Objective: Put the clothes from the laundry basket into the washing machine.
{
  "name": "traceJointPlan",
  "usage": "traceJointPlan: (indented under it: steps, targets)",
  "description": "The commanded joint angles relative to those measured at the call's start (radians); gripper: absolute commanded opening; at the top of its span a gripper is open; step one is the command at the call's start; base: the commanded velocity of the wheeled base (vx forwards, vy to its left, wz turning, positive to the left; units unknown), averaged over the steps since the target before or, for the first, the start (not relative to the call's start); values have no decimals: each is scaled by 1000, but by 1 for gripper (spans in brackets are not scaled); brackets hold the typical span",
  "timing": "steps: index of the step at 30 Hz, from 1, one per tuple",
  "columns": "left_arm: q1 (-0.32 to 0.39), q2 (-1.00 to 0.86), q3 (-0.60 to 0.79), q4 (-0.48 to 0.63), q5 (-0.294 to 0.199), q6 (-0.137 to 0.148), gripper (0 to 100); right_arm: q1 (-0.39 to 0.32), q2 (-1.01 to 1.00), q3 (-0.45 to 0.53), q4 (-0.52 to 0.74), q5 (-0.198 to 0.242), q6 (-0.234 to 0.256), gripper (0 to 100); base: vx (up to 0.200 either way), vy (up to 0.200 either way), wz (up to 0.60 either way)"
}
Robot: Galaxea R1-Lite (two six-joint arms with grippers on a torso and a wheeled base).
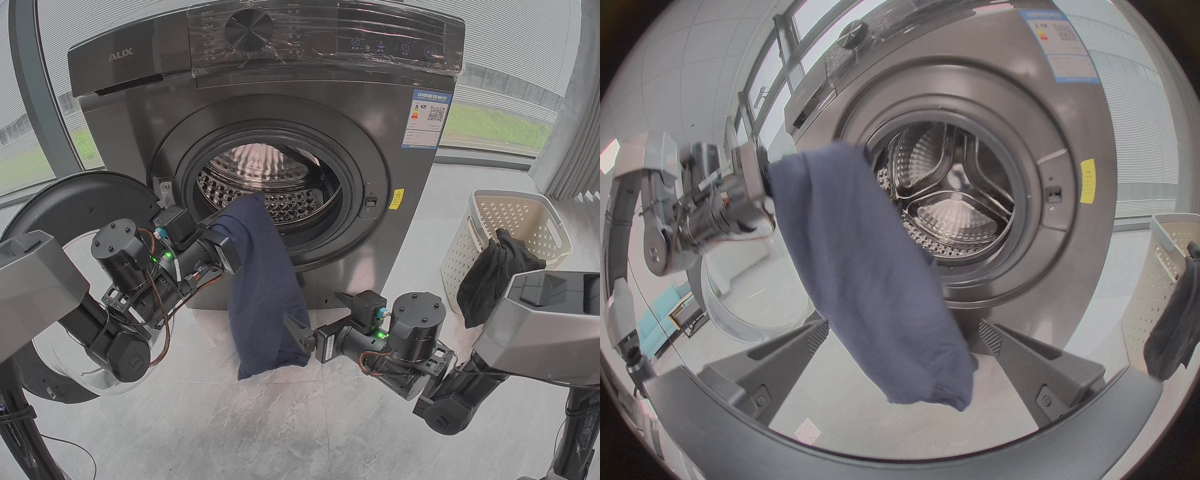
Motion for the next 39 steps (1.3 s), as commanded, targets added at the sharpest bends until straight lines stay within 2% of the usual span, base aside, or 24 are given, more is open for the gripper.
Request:
traceJointPlan:
  steps: [1, 8, 15, 20, 22, 27, 29, 35, 36, 39]
  targets:
    - [-34, -58, -2, -3, 7, 0, 0, 13, 112, -83, -3, 10, -4, 100, 0, 0, 0]
    - [-56, -52, -2, -3, 28, 1, 0, 69, 160, -188, 0, 45, -29, 100, 0, 0, 0]
    - [-60, -55, -2, -3, 28, 1, 0, 83, 200, -246, 0, 47, -30, 100, 0, 0, 0]
    - [-83, -60, 1, -3, 31, 4, 0, 56, 274, -373, 22, 8, -27, 100, 0, 0, 0]
    - [-89, -63, 1, -3, 46, 3, 0, 20, 304, -430, 54, -33, -22, 100, 0, 0, 0]
    - [-91, -66, 1, -3, 48, 0, 0, -59, 341, -507, 73, -45, -18, 100, 0, 0, 0]
    - [-91, -65, 0, -3, 48, -2, 0, -82, 350, -521, 73, -48, -18, 100, 0, 0, 0]
    - [-82, -61, -3, -3, 48, -2, 0, -88, 343, -517, 60, -62, -16, 100, 0, 0, 0]
    - [-79, -61, -2, -3, 48, -3, 0, -85, 338, -516, 59, -61, -15, 0, 0, 0, 0]
    - [-71, -58, -2, -3, 48, -3, 0, -85, 332, -513, 57, -61, -15, 0, 0, 0, 0]
